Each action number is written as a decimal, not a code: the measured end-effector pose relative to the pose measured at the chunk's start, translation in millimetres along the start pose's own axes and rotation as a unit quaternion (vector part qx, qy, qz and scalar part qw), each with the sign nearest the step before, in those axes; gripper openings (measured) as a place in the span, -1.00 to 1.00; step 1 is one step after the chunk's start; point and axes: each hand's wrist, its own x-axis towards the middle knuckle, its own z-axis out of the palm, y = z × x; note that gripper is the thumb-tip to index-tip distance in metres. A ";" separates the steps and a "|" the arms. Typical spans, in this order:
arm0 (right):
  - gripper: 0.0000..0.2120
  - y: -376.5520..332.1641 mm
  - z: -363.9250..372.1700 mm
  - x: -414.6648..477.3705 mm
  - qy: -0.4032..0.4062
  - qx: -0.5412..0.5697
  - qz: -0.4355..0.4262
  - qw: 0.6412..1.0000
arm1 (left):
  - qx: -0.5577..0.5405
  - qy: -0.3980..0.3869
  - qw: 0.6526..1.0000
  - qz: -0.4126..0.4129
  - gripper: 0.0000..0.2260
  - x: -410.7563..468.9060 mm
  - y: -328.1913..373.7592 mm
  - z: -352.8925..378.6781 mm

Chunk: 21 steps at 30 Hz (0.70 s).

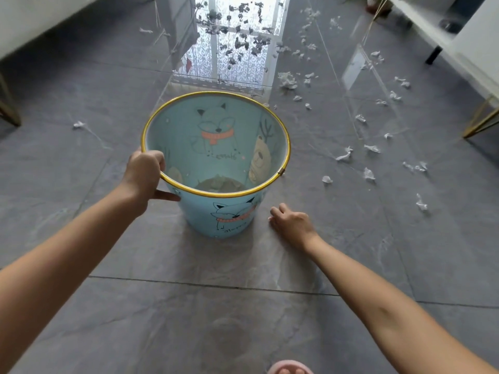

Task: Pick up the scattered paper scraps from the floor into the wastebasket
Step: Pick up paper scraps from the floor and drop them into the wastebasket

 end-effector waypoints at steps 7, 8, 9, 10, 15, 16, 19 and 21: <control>-0.54 7.1 -26.5 12.7 0.091 0.281 0.290 0.910 | 0.005 -0.002 1.000 0.001 -0.82 0.0 0.3 -0.1; -0.52 8.2 -39.6 24.5 0.152 0.333 0.333 0.869 | 0.005 -0.001 1.000 0.000 -0.82 -0.1 0.0 -0.3; -0.50 9.1 -54.8 38.1 0.207 0.376 0.363 0.827 | 0.005 0.001 1.000 -0.002 -0.82 0.4 -0.7 -0.5; -0.50 9.3 -73.0 51.4 0.253 0.419 0.376 0.787 | 0.005 0.002 1.000 -0.004 -0.82 0.7 -1.8 -0.3; -0.52 -10.1 -175.2 109.6 0.360 0.558 0.301 0.684 | 0.010 -0.002 1.000 -0.006 -0.81 1.4 -2.3 -0.5; -0.51 -17.9 -191.5 116.6 0.362 0.569 0.262 0.690 | 0.009 -0.004 1.000 -0.005 -0.82 1.4 -1.8 -0.5; -0.50 -43.9 -214.1 132.8 0.330 0.556 0.159 0.746 | 0.009 -0.005 1.000 -0.004 -0.84 1.2 -0.5 -1.6; -0.48 -57.1 -213.9 141.0 0.283 0.535 0.103 0.789 | 0.014 -0.008 1.000 -0.003 -0.80 1.3 -0.8 -2.8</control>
